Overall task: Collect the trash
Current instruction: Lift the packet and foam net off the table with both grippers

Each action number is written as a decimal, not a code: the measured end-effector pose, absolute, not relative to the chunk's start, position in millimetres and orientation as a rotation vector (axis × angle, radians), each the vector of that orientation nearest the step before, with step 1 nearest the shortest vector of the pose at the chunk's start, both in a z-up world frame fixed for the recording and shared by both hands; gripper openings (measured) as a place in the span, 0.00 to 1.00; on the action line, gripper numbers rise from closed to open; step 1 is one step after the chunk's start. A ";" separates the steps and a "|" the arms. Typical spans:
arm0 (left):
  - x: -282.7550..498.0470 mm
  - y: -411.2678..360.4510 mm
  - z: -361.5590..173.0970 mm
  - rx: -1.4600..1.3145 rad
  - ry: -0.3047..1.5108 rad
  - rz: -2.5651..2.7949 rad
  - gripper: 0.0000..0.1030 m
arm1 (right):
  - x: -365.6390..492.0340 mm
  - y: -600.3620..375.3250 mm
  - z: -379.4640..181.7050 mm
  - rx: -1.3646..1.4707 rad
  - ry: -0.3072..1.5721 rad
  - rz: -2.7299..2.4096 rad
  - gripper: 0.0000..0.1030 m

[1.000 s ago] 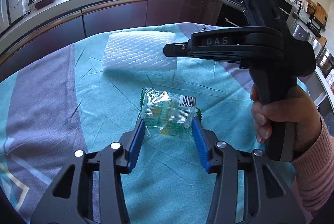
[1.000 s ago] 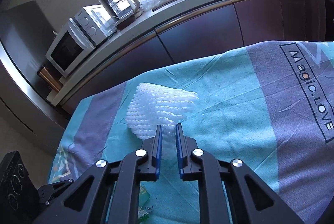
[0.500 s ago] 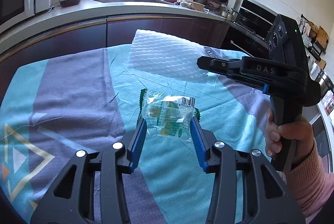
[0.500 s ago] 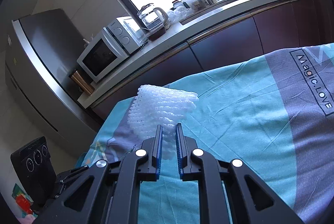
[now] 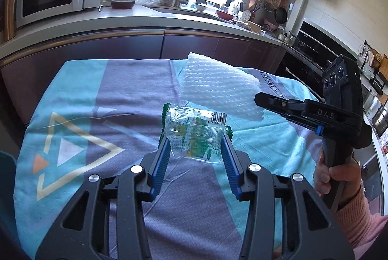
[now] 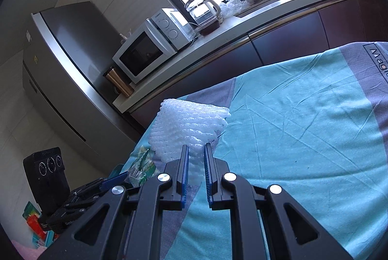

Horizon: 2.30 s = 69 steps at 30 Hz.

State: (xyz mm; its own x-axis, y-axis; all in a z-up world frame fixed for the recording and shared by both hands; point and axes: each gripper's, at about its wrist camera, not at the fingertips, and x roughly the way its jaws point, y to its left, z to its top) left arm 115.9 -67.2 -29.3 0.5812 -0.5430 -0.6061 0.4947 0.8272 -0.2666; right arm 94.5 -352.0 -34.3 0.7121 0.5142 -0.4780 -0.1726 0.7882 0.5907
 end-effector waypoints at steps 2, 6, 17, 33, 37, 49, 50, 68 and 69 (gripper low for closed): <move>112.4 -55.6 -29.1 -0.078 0.728 -0.588 0.42 | 93.7 -345.2 -36.4 0.549 0.684 0.418 0.11; 105.3 -37.6 -30.3 -0.097 0.723 -0.560 0.42 | 91.0 -329.3 -39.7 0.553 0.697 0.447 0.11; 84.9 -4.7 -37.2 -0.129 0.723 -0.500 0.42 | 90.0 -293.6 -40.6 0.537 0.718 0.502 0.11; 70.8 33.6 -37.2 -0.148 0.698 -0.419 0.42 | 89.6 -262.1 -43.0 0.533 0.741 0.549 0.11; 70.7 41.1 -38.1 -0.154 0.697 -0.402 0.42 | 91.0 -253.5 -41.7 0.529 0.742 0.563 0.11; 64.4 64.7 -36.2 -0.164 0.679 -0.353 0.42 | 96.8 -232.6 -40.4 0.519 0.751 0.602 0.11; 64.0 65.9 -36.0 -0.166 0.678 -0.351 0.42 | 97.2 -231.8 -40.2 0.520 0.751 0.604 0.11; 56.4 84.0 -34.3 -0.183 0.664 -0.307 0.42 | 104.0 -212.8 -39.7 0.504 0.759 0.640 0.11; 55.8 85.3 -34.4 -0.185 0.664 -0.305 0.42 | 104.6 -211.7 -40.1 0.505 0.761 0.643 0.11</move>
State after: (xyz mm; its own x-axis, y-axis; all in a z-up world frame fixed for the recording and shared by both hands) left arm 55.8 85.3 -34.4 0.7458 -0.3351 -0.5757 0.2180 0.9394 -0.2645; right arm 104.6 -211.7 -40.1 0.5533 0.6903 -0.4661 -0.3445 0.6991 0.6265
